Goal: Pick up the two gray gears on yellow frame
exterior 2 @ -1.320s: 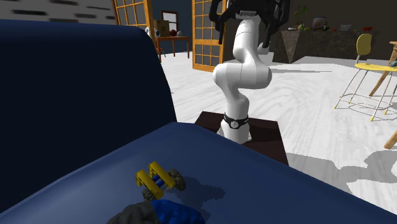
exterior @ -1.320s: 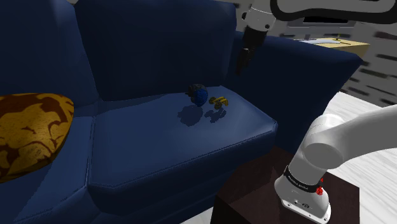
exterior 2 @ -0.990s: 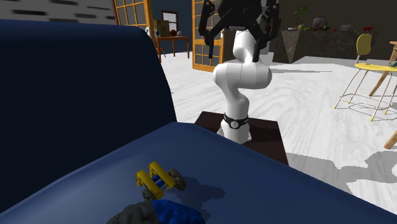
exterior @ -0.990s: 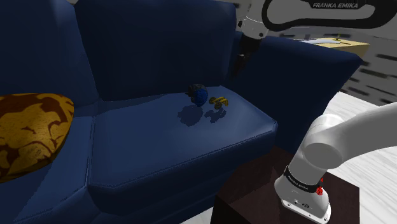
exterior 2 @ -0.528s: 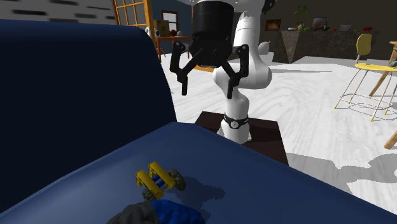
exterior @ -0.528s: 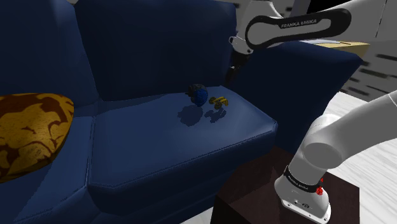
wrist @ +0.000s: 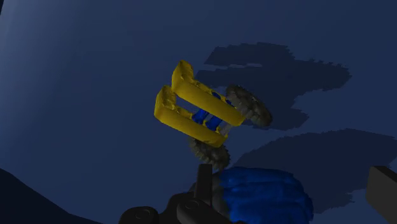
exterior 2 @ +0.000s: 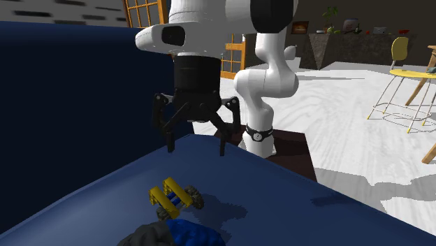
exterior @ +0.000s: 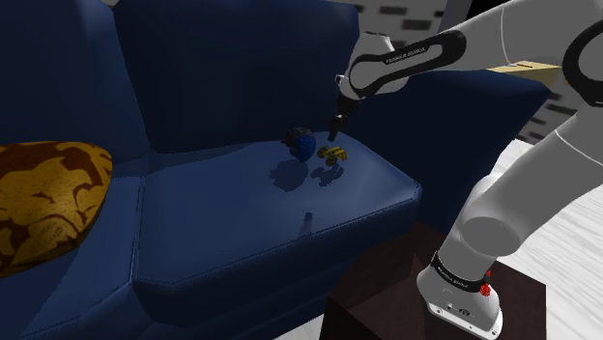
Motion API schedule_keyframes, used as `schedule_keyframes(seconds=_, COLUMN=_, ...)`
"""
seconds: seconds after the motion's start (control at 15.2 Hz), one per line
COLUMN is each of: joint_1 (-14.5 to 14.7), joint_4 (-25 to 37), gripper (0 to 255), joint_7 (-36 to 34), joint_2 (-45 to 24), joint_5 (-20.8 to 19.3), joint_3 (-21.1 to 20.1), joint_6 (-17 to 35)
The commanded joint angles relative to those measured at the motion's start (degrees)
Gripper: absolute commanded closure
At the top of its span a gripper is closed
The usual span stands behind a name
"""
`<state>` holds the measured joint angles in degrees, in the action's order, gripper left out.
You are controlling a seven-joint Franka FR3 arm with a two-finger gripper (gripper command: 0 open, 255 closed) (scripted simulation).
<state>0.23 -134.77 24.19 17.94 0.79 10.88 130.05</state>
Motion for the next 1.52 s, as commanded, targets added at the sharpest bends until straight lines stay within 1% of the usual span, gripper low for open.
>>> schedule_keyframes(seconds=0.0, joint_1=0.2, joint_4=1.0, gripper=0, joint_7=2.6, joint_2=-3.9, joint_5=1.5, joint_3=1.5, joint_6=3.0)
schedule_keyframes(seconds=0.26, joint_1=0.7, joint_4=4.4, gripper=0, joint_7=8.4, joint_2=-12.4, joint_5=6.0, joint_3=3.7, joint_6=8.0)
schedule_keyframes(seconds=0.4, joint_1=0.7, joint_4=6.1, gripper=0, joint_7=10.9, joint_2=-16.0, joint_5=8.3, joint_3=4.3, joint_6=9.6)
schedule_keyframes(seconds=0.86, joint_1=0.7, joint_4=3.9, gripper=0, joint_7=13.1, joint_2=-19.2, joint_5=10.8, joint_3=4.2, joint_6=14.7)
schedule_keyframes(seconds=0.99, joint_1=0.7, joint_4=3.8, gripper=0, joint_7=13.3, joint_2=-19.5, joint_5=11.0, joint_3=4.1, joint_6=15.1)
schedule_keyframes(seconds=1.06, joint_1=0.7, joint_4=3.8, gripper=255, joint_7=13.3, joint_2=-19.5, joint_5=11.0, joint_3=4.1, joint_6=15.1)
schedule_keyframes(seconds=1.45, joint_1=0.7, joint_4=3.8, gripper=255, joint_7=13.3, joint_2=-19.5, joint_5=11.0, joint_3=4.1, joint_6=15.2)
